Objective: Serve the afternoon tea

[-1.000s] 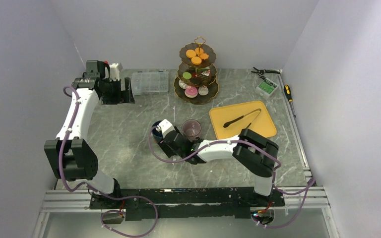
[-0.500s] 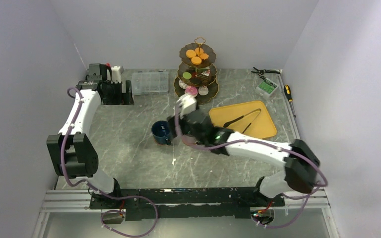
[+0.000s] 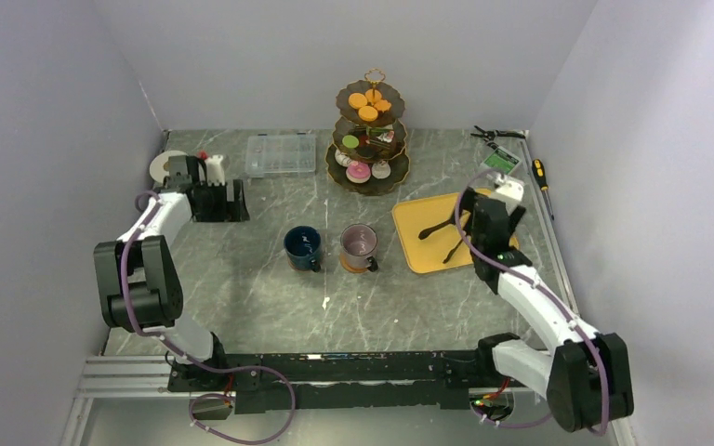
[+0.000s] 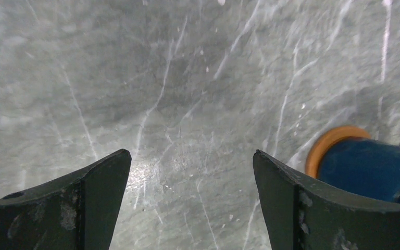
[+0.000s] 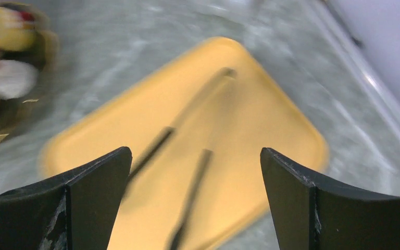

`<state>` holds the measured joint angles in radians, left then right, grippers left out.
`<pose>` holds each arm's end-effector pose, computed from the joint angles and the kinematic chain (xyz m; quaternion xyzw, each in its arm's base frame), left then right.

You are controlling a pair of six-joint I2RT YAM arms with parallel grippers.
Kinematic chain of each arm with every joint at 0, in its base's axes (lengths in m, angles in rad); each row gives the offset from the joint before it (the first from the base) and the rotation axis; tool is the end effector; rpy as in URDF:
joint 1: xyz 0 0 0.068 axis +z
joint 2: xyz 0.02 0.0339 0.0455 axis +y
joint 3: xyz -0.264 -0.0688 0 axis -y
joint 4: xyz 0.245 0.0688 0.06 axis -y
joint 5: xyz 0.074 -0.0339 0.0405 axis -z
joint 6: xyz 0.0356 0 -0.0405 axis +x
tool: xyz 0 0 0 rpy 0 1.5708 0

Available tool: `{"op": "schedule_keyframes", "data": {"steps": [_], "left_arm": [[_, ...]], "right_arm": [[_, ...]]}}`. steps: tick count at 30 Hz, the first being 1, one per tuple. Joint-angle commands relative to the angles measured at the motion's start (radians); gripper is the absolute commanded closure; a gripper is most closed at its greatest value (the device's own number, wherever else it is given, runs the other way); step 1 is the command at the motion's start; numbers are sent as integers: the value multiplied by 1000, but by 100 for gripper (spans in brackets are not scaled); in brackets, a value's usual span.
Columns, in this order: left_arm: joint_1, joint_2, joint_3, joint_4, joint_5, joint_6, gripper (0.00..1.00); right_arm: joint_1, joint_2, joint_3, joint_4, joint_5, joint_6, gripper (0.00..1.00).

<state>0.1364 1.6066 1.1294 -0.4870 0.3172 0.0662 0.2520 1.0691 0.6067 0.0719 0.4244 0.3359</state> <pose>0.3345 0.0347 0.2295 0.0141 0.9435 -0.1201 0.3086 0.2337 0.0450 0.2489 0.1512 0.8066 -0.0099 0.5714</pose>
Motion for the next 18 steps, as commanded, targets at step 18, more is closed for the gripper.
{"op": "schedule_keyframes", "data": {"steps": [18], "left_arm": [[3, -163, -690, 1139, -26, -61, 7]], "right_arm": [[-134, 103, -378, 777, 343, -202, 0]]}}
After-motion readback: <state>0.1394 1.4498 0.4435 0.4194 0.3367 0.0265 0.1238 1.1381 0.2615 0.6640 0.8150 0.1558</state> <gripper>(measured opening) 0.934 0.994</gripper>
